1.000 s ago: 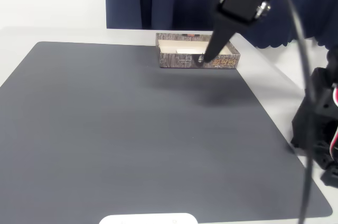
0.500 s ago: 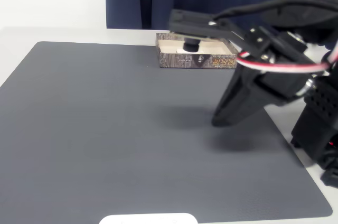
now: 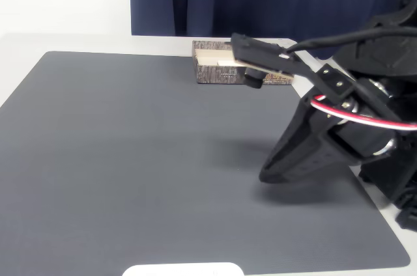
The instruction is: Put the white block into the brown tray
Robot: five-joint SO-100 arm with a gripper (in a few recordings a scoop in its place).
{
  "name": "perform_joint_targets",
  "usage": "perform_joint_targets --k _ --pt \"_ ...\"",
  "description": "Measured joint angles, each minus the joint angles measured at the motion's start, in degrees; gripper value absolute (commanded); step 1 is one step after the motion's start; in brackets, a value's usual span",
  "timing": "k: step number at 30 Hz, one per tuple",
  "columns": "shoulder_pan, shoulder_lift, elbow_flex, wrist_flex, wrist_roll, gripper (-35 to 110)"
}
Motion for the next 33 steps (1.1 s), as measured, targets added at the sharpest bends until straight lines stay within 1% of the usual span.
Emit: perform_joint_targets --k 5,12,19,25,31,33 --pt "0.00 5.98 1.32 6.50 -2.72 0" --pt "0.44 8.96 1.49 16.88 -2.37 0" --pt "0.44 9.05 4.31 17.93 -9.23 0" --pt "0.70 9.14 8.53 17.40 -12.22 5" --pt "0.70 9.14 9.40 17.31 -14.33 0" --pt "0.70 9.23 9.58 19.25 -15.03 0"
